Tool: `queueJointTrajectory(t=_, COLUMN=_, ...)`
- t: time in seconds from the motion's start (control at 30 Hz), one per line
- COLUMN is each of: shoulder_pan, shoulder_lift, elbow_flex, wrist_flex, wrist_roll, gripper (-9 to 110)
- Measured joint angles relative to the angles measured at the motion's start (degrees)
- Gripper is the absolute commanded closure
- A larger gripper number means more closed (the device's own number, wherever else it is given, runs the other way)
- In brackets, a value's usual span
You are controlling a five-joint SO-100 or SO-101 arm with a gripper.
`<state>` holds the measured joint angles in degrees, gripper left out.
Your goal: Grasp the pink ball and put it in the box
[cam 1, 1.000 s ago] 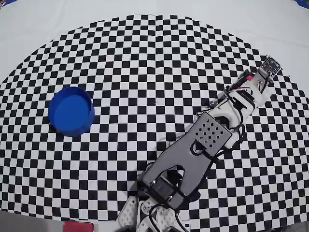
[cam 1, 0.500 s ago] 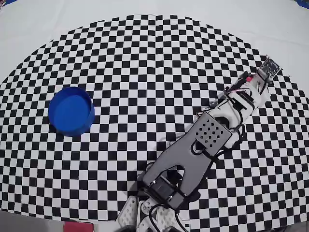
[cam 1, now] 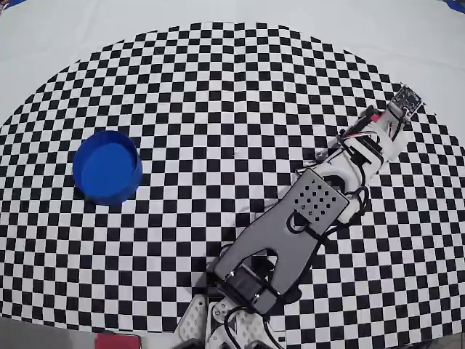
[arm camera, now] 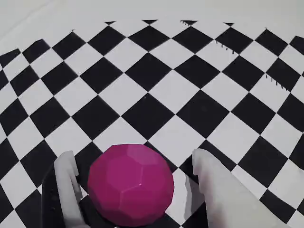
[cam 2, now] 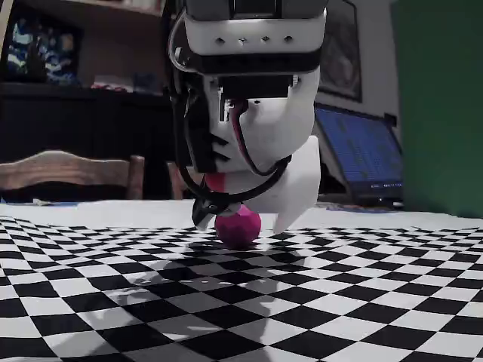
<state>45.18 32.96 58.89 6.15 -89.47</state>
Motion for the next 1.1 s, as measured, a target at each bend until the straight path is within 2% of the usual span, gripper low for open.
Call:
queueJointTrajectory(t=0.23, shoulder_pan=0.0, shoulder_lift=0.0, elbow_flex=0.0, wrist_flex=0.0, wrist_roll=0.0, gripper=74)
queueJointTrajectory(t=0.33, shoulder_pan=0.0, shoulder_lift=0.0, elbow_flex=0.0, wrist_flex=0.0, wrist_roll=0.0, gripper=84)
queueJointTrajectory(t=0.37, shoulder_pan=0.0, shoulder_lift=0.0, elbow_flex=0.0, wrist_flex=0.0, wrist_roll=0.0, gripper=95)
queueJointTrajectory(t=0.4, shoulder_pan=0.0, shoulder_lift=0.0, elbow_flex=0.0, wrist_flex=0.0, wrist_roll=0.0, gripper=101)
queueJointTrajectory(t=1.1, shoulder_pan=0.0, shoulder_lift=2.6, elbow_flex=2.5, wrist_flex=1.5, wrist_roll=0.0, gripper=101)
